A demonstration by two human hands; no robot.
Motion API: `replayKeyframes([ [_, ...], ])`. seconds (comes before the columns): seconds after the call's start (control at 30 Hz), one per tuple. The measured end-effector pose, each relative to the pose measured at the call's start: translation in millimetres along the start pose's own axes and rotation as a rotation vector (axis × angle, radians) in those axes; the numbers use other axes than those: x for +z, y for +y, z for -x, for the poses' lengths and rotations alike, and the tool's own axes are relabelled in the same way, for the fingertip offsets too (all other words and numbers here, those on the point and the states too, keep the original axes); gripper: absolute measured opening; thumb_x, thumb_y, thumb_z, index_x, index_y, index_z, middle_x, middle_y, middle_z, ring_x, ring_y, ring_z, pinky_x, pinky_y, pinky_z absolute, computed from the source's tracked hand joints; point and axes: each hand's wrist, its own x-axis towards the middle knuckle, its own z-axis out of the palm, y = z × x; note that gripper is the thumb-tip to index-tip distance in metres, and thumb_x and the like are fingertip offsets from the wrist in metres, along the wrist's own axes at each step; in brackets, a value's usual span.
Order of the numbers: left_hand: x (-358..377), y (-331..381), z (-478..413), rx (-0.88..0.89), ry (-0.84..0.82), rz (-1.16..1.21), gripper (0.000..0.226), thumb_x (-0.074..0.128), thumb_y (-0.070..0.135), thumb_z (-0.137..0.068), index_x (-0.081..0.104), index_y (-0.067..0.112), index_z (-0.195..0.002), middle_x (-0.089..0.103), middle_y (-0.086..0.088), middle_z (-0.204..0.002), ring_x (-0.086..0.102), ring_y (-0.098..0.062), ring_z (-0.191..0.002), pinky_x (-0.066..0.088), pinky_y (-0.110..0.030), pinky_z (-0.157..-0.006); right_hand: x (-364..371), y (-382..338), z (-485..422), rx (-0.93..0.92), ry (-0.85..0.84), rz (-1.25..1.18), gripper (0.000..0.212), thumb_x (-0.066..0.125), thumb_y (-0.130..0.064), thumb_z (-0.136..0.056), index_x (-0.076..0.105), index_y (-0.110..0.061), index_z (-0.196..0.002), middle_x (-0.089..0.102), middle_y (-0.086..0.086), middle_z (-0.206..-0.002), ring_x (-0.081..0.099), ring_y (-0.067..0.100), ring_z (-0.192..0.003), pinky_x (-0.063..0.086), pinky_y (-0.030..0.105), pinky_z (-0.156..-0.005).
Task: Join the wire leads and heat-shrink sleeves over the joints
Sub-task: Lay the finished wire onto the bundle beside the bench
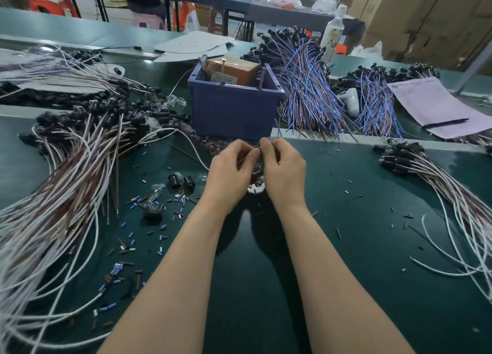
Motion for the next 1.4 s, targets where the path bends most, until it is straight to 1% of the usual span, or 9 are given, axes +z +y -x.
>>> replayKeyframes([
  [0.17,-8.2,1.9,1.0,-0.017,-0.067,0.049,0.015,0.055,0.021,-0.095,0.061,0.009,-0.087,0.062,-0.002,-0.078,0.055,-0.017,-0.074,0.046,-0.035,-0.077,0.7,-1.9,-0.1,0.121,-0.083,-0.117,0.033,0.050,-0.025,-0.098,0.052,-0.011,-0.068,0.043,-0.004,-0.057,0.036,0.010,-0.056,0.031,0.027,-0.057],
  [0.33,-3.0,1.6,4.9,-0.059,0.015,-0.033,0.014,0.053,0.025,-0.096,0.057,0.015,-0.086,0.060,0.007,-0.074,0.054,-0.011,-0.070,0.037,-0.016,-0.062,7.0,-5.9,4.3,-0.119,0.026,0.135,0.036,0.051,-0.022,-0.098,0.057,0.002,-0.073,0.053,0.007,-0.062,0.042,0.021,-0.058,0.031,0.031,-0.058],
  [0.43,-5.2,2.6,3.3,-0.040,-0.004,-0.025,0.014,0.054,0.024,-0.096,0.056,0.015,-0.085,0.059,0.009,-0.073,0.054,-0.006,-0.068,0.038,-0.009,-0.060,5.9,-5.3,1.6,-0.038,0.009,0.058,0.034,0.051,-0.023,-0.098,0.056,-0.002,-0.072,0.048,0.000,-0.059,0.039,0.017,-0.058,0.028,0.028,-0.058],
  [0.57,-11.1,1.5,-0.8,-0.018,-0.072,0.021,0.015,0.054,0.022,-0.095,0.059,0.009,-0.089,0.063,-0.002,-0.081,0.058,-0.020,-0.079,0.046,-0.032,-0.077,1.6,-4.3,-4.2,0.088,-0.098,-0.059,0.033,0.049,-0.026,-0.099,0.054,-0.007,-0.072,0.046,-0.002,-0.060,0.039,0.014,-0.061,0.033,0.030,-0.060],
  [0.73,-6.1,4.8,1.4,-0.041,-0.019,-0.068,0.015,0.052,0.025,-0.096,0.056,0.013,-0.088,0.059,0.006,-0.075,0.053,-0.008,-0.067,0.036,-0.012,-0.058,5.7,-9.1,1.2,-0.125,0.000,0.150,0.033,0.051,-0.023,-0.098,0.052,-0.005,-0.070,0.047,-0.001,-0.058,0.041,0.018,-0.056,0.029,0.030,-0.057],
  [0.93,-16.1,5.7,4.1,0.016,-0.050,-0.033,0.015,0.054,0.025,-0.096,0.055,0.014,-0.086,0.052,0.013,-0.066,0.046,-0.001,-0.061,0.035,-0.011,-0.058,-15.6,6.7,-14.4,0.191,0.028,-0.021,0.026,0.048,-0.029,-0.099,0.057,-0.011,-0.082,0.049,-0.007,-0.065,0.048,0.018,-0.073,0.035,0.026,-0.067],
  [1.03,-16.7,10.0,5.7,0.005,0.043,0.041,0.006,0.054,0.020,-0.096,0.058,0.015,-0.096,0.059,0.013,-0.080,0.056,-0.007,-0.078,0.043,-0.010,-0.074,-15.1,3.1,-13.0,0.146,0.032,-0.001,0.017,0.052,-0.023,-0.097,0.061,-0.012,-0.088,0.057,-0.005,-0.072,0.054,0.016,-0.075,0.039,0.023,-0.067],
  [1.17,-15.7,11.3,5.8,0.011,0.149,-0.101,0.026,0.055,0.021,-0.094,0.062,0.025,-0.119,0.060,0.013,-0.093,0.052,-0.019,-0.110,0.035,-0.040,-0.105,-11.3,-5.1,-10.1,0.084,-0.033,0.059,0.008,0.056,-0.011,-0.092,0.061,-0.016,-0.092,0.062,-0.006,-0.081,0.059,0.015,-0.082,0.042,0.019,-0.074],
  [1.4,-15.4,4.7,4.1,0.071,0.211,0.040,0.020,0.056,0.006,-0.092,0.062,0.014,-0.109,0.063,0.015,-0.091,0.060,-0.001,-0.085,0.045,-0.010,-0.081,-23.1,-7.5,-11.0,0.106,-0.256,0.358,0.020,0.057,-0.014,-0.091,0.067,-0.016,-0.108,0.062,0.007,-0.115,0.058,0.021,-0.104,0.042,0.026,-0.090],
])
